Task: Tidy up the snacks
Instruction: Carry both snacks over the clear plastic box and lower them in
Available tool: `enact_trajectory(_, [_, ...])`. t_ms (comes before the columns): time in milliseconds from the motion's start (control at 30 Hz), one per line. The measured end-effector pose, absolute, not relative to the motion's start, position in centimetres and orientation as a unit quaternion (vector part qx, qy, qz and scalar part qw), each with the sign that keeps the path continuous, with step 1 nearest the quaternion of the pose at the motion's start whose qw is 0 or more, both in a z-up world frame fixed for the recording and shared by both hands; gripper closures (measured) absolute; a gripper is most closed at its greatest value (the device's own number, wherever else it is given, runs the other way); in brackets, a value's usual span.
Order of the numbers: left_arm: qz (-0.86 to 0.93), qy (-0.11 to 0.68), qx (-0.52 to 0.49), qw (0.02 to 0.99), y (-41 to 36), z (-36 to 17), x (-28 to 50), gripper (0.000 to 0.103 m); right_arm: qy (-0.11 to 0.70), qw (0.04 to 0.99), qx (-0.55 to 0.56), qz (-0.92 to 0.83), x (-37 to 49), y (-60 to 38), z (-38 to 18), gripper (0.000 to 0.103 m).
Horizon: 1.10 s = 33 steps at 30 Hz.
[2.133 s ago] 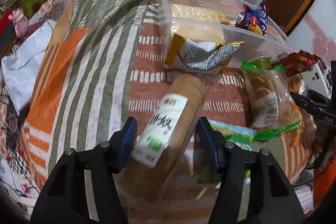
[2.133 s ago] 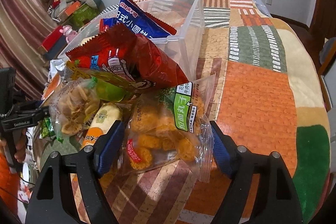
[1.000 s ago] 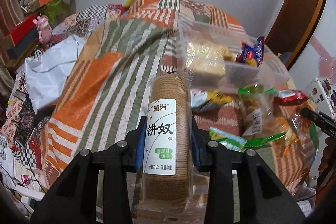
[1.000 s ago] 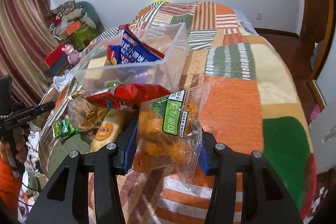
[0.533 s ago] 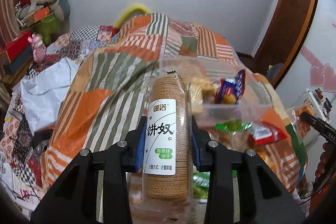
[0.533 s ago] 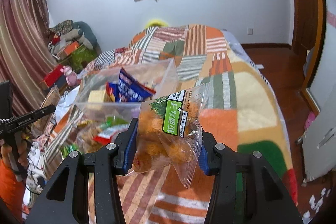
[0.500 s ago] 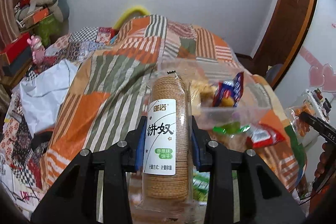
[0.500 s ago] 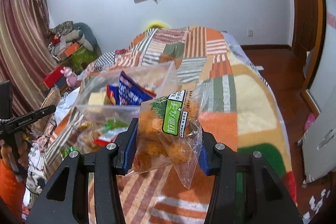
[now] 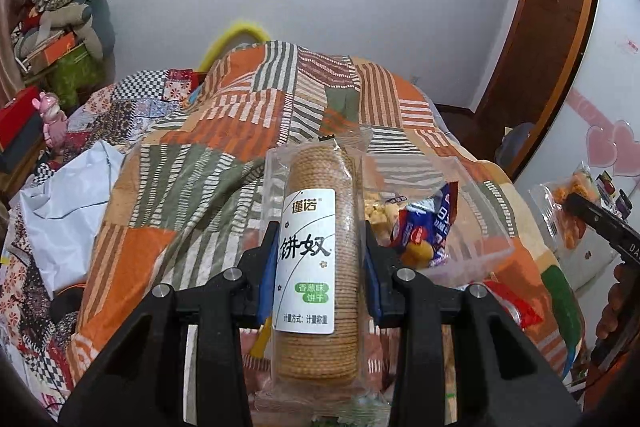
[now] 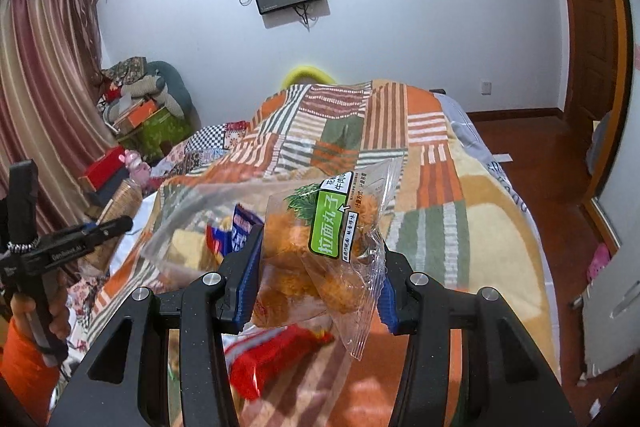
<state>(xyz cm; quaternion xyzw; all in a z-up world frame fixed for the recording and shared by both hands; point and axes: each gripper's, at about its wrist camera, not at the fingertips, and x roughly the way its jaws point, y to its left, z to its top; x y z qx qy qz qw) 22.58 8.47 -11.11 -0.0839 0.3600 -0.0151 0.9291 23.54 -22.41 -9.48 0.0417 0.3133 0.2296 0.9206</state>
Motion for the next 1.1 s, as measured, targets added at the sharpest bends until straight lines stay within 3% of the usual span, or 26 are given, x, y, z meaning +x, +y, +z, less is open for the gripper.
enact_trajectory(1100, [-0.032,0.424,-0.110,0.899,8.8,-16.3,34.4,0.067,0.374,0.893,-0.021,0.248,33.2,-15.3,-13.5,0.058])
